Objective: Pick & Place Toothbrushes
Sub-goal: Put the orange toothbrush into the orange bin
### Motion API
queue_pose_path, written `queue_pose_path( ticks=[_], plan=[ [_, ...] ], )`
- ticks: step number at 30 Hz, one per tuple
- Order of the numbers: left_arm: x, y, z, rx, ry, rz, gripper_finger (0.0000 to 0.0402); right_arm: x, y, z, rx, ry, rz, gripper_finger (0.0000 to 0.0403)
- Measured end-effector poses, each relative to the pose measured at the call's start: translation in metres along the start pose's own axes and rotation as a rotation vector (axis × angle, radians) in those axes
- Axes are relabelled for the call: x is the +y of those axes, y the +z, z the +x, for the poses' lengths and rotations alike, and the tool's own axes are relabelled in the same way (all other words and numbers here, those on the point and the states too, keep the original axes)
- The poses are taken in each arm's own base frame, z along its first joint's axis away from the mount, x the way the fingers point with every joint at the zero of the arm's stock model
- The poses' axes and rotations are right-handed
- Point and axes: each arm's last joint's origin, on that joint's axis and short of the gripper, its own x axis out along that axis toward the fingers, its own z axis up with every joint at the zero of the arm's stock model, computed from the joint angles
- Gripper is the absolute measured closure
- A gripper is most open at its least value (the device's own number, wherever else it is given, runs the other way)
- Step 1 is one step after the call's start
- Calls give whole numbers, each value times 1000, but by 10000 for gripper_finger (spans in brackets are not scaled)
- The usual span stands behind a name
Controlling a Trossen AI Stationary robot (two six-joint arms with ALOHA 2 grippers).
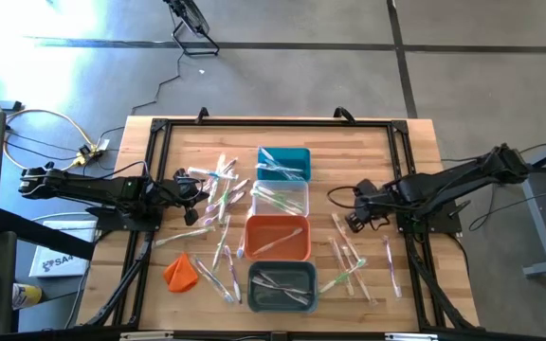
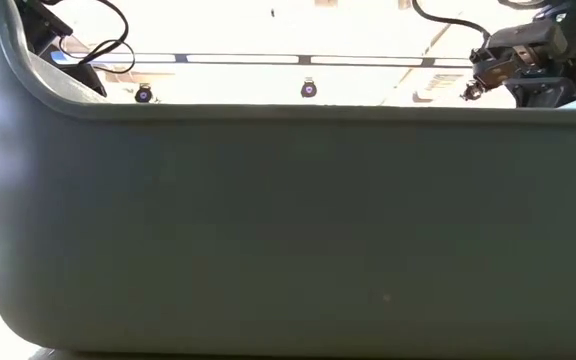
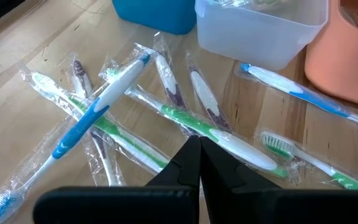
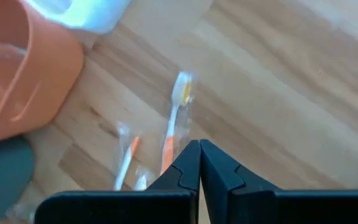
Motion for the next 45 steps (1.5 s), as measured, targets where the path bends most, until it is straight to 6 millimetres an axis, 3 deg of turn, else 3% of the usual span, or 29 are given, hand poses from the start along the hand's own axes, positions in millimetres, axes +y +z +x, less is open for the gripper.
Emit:
queue_pose_path(
  ticks=[13,31,40,45],
  plan=[
    [0,0,0,0,-1,-37,401,5,5,0,-108,25,9,401],
    [0,1,0,-8,7,-75,401,11,20,-1,-292,92,207,401],
    [0,0,0,-9,14,-73,401,13,23,-1,-307,86,48,401],
    [0,0,0,-9,15,-73,401,14,24,-2,-308,107,76,401]
  ],
)
